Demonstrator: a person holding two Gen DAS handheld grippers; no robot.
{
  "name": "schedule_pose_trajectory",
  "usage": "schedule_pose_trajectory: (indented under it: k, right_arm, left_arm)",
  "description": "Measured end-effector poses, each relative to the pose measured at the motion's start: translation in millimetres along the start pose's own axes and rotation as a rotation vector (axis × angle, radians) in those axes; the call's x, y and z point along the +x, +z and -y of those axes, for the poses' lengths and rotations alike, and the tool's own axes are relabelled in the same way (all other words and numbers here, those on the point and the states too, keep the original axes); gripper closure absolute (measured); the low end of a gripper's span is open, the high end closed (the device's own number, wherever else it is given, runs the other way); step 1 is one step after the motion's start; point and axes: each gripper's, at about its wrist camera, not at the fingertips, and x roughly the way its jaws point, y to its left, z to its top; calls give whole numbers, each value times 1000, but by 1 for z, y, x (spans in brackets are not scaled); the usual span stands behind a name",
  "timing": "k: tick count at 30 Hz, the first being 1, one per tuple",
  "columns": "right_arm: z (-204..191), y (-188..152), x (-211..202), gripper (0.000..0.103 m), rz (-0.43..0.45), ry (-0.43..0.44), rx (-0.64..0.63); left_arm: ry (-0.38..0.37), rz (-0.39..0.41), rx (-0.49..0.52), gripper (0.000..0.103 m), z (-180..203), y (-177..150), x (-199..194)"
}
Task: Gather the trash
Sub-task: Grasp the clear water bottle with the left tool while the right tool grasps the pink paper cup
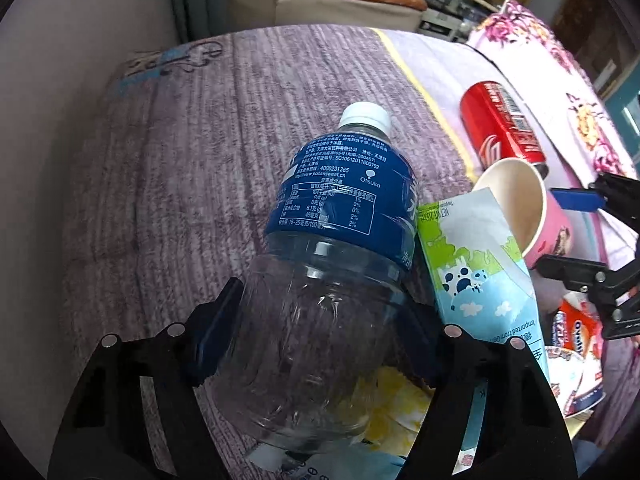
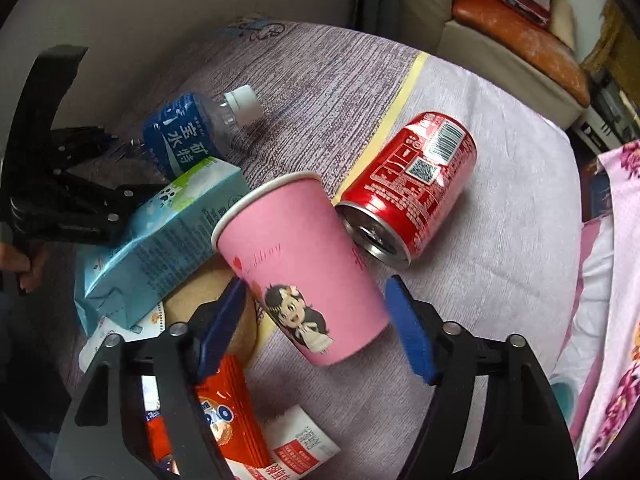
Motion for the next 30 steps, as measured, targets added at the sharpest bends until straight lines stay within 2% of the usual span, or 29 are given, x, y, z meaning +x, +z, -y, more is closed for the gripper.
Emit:
schedule_pose_trajectory:
  k: [4, 6, 10, 14, 19, 21, 22, 25, 30]
  right_arm:
    - [4, -6, -9, 53, 4, 43, 46]
    - [7, -7, -13, 56, 12, 61, 69]
    - [5, -3, -8, 50, -19, 66, 64]
    - [4, 8, 0, 37, -47, 82, 53]
    - [2, 15, 21, 36, -72, 96, 61]
    - [2, 13, 27, 39, -73, 99, 75]
    - [1, 11, 25, 41, -53, 98, 81]
    - [2, 6, 17, 43, -35, 130, 123]
    - [9, 1, -19, 43, 51, 189, 186]
  left_arm:
    - [3, 20, -60, 30, -8, -9, -12]
    - [-11, 35, -74, 30, -11, -12, -20]
    - [7, 10, -58, 30, -10, -17, -15]
    - [-7, 7, -77, 29, -21, -14, -11]
    - [-10, 5, -86, 28, -28, -15, -10]
    - [-4, 11, -66, 28, -26, -16, -9]
    - [1, 16, -61, 33, -26, -16, -11]
    - [-11, 50, -83, 34, -25, -16, -21]
    - [2, 131, -126, 37, -23, -8, -57]
